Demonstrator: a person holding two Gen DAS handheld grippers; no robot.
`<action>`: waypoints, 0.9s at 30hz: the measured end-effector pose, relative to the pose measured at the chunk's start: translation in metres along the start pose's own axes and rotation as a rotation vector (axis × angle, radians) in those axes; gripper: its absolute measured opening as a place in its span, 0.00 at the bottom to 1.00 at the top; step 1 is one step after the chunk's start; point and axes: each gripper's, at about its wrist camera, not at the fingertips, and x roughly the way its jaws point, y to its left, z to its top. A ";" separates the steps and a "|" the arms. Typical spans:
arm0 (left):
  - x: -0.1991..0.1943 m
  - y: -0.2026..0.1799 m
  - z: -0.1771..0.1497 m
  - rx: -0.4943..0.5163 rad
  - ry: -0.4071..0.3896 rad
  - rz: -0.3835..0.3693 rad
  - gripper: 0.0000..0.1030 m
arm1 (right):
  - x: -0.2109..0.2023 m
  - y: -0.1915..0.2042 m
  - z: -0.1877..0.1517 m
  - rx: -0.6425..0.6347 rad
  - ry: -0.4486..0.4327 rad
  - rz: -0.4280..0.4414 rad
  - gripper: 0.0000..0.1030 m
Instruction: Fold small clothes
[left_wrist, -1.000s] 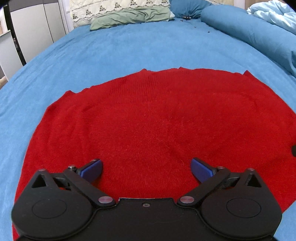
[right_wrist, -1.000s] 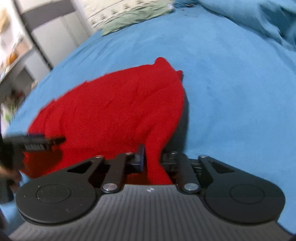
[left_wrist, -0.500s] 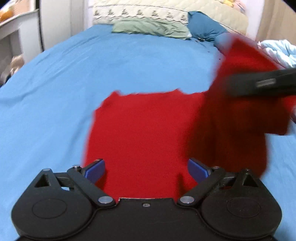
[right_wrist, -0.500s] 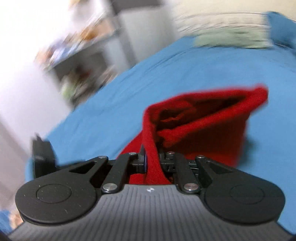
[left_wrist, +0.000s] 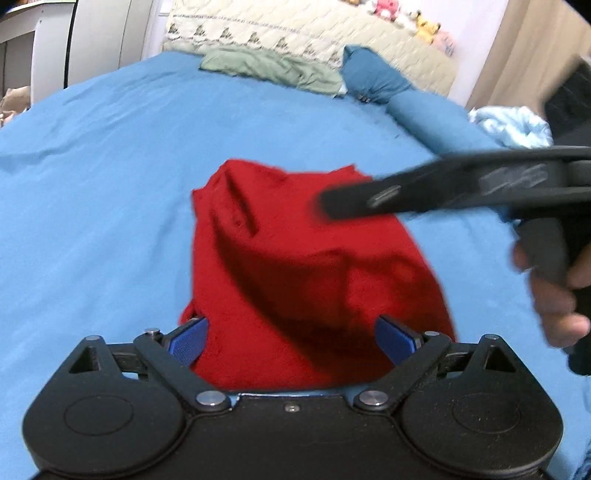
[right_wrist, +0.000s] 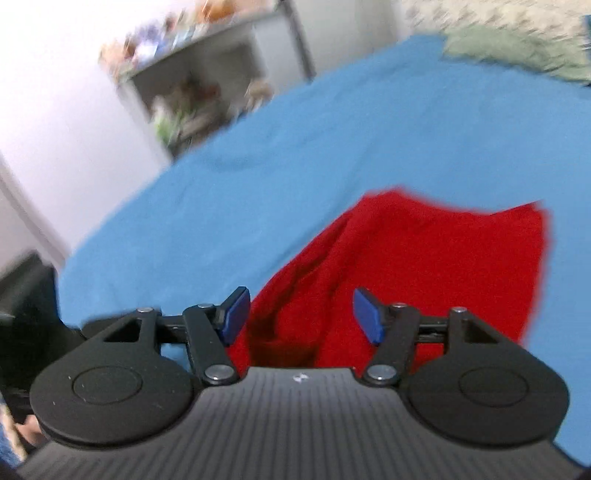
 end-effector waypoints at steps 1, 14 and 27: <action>-0.001 -0.002 0.001 -0.005 -0.003 -0.008 0.95 | -0.019 -0.007 -0.004 0.015 -0.047 -0.037 0.87; 0.010 0.001 0.013 -0.122 0.005 0.020 0.64 | -0.035 -0.011 -0.162 0.021 -0.089 -0.367 0.92; -0.008 0.009 0.033 -0.151 -0.046 0.008 0.08 | -0.005 0.001 -0.171 0.074 -0.147 -0.455 0.92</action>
